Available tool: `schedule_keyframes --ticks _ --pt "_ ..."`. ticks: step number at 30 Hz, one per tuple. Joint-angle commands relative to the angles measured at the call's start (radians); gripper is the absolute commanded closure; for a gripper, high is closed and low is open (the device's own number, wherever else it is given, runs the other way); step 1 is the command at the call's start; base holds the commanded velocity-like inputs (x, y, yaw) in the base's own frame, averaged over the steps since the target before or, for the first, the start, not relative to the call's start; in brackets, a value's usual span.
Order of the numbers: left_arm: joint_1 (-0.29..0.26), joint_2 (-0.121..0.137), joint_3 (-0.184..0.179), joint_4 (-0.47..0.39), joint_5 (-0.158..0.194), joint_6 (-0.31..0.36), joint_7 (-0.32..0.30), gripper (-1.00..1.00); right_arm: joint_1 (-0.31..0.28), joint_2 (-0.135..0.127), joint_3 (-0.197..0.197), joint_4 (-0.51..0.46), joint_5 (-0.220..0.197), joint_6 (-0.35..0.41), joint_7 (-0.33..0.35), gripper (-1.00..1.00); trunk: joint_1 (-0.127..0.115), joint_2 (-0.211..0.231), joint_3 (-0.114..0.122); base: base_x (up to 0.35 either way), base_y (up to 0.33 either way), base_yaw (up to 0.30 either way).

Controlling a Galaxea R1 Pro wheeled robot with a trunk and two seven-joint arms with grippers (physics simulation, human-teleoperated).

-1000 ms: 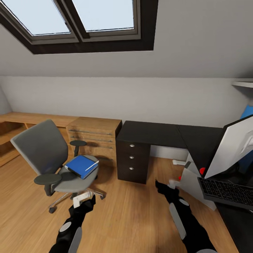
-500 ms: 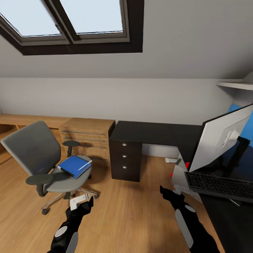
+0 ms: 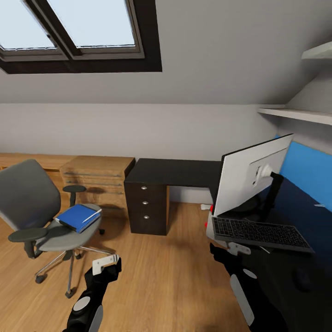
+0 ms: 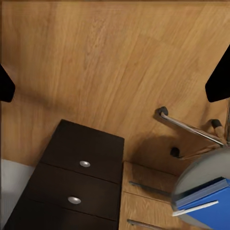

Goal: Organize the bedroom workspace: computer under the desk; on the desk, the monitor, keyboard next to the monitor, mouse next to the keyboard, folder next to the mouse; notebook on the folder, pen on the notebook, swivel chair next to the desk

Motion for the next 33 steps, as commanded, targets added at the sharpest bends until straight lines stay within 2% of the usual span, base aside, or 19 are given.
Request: schedule_keyframes --ticks 1,14,18,26,33 --pt "0.000 -0.001 -0.001 0.000 0.009 0.005 0.005 -1.00 0.000 0.000 0.000 -0.002 -0.010 0.004 -0.005 -1.00 0.000 -0.001 -0.001 -0.025 -0.334 -0.003" --pt "0.000 -0.002 -0.005 0.020 0.008 0.005 0.004 -1.00 0.000 0.000 -0.001 0.000 -0.009 0.003 -0.007 -1.00 0.000 -0.001 -0.001 -0.003 -0.330 -0.001" --pt "0.000 -0.002 -0.005 0.022 0.008 0.005 0.004 -1.00 0.000 -0.001 -0.002 0.001 -0.009 0.002 -0.007 -1.00 0.000 -0.001 0.002 0.000 -0.254 -0.155" --pt "0.000 -0.002 -0.004 0.022 0.008 0.005 0.004 -1.00 0.000 -0.001 -0.003 0.001 -0.009 0.002 -0.007 -1.00 0.000 -0.001 0.007 0.000 -0.054 -0.164" --pt "0.000 -0.001 -0.004 0.022 0.009 0.005 0.004 -1.00 0.000 -0.001 -0.005 0.001 -0.009 -0.070 -0.023 -1.00 0.000 -0.001 0.007 0.000 -0.001 -0.007"
